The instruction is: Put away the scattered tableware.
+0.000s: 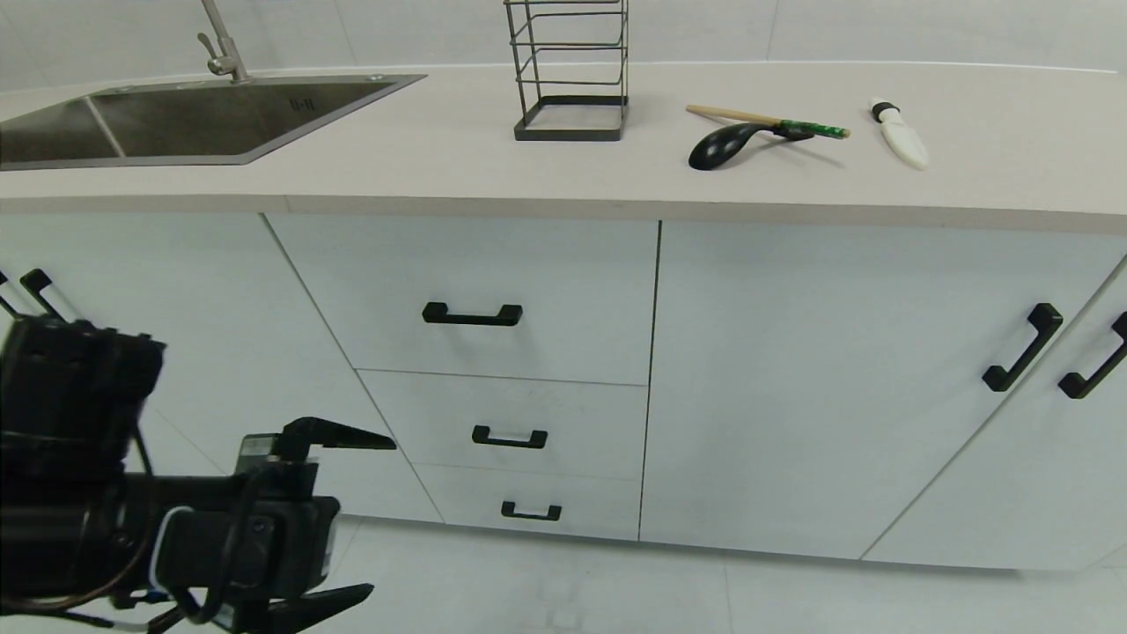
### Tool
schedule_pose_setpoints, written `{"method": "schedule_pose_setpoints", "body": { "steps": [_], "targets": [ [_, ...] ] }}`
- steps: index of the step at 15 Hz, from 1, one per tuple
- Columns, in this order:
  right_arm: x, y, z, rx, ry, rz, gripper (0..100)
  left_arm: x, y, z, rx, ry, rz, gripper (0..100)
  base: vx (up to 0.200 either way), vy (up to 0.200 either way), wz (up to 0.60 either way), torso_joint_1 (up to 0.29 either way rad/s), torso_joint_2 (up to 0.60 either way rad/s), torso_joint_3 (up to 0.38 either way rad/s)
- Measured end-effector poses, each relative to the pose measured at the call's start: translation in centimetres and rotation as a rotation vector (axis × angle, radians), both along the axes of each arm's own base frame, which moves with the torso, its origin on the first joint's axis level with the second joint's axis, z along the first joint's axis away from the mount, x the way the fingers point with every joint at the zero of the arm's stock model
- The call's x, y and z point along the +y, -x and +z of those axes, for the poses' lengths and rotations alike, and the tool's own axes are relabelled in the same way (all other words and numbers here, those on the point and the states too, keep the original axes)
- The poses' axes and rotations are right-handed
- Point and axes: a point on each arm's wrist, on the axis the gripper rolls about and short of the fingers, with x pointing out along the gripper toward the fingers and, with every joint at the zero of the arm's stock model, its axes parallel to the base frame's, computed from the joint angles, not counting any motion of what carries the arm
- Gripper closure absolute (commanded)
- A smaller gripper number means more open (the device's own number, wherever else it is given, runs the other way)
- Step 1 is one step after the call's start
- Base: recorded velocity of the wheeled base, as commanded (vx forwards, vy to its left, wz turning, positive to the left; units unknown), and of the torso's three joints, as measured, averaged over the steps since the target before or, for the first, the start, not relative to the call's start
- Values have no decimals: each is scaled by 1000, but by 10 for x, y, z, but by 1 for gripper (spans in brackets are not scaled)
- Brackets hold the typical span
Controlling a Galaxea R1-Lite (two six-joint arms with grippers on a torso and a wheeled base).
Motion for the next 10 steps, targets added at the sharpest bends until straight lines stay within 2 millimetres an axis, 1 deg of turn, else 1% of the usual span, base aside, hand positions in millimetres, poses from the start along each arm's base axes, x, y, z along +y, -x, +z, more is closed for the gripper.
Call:
{"method": "schedule_pose_setpoints", "body": {
  "steps": [1,3,5,8,10],
  "targets": [
    [0,0,0,0,0,0,100,-5,-12,-4,8,-24,-30,0,0,0,0,0,0,0],
    [0,0,0,0,0,0,100,-13,-34,-18,47,-73,-82,0,0,0,0,0,0,0],
    [0,0,0,0,0,0,100,-18,-48,-34,94,-109,-96,0,0,0,0,0,0,0],
    [0,0,0,0,0,0,100,-22,-63,-51,132,-135,-80,0,0,0,0,0,0,0],
    [0,0,0,0,0,0,100,-26,-69,-61,159,-148,-78,0,0,0,0,0,0,0]
  ]
}}
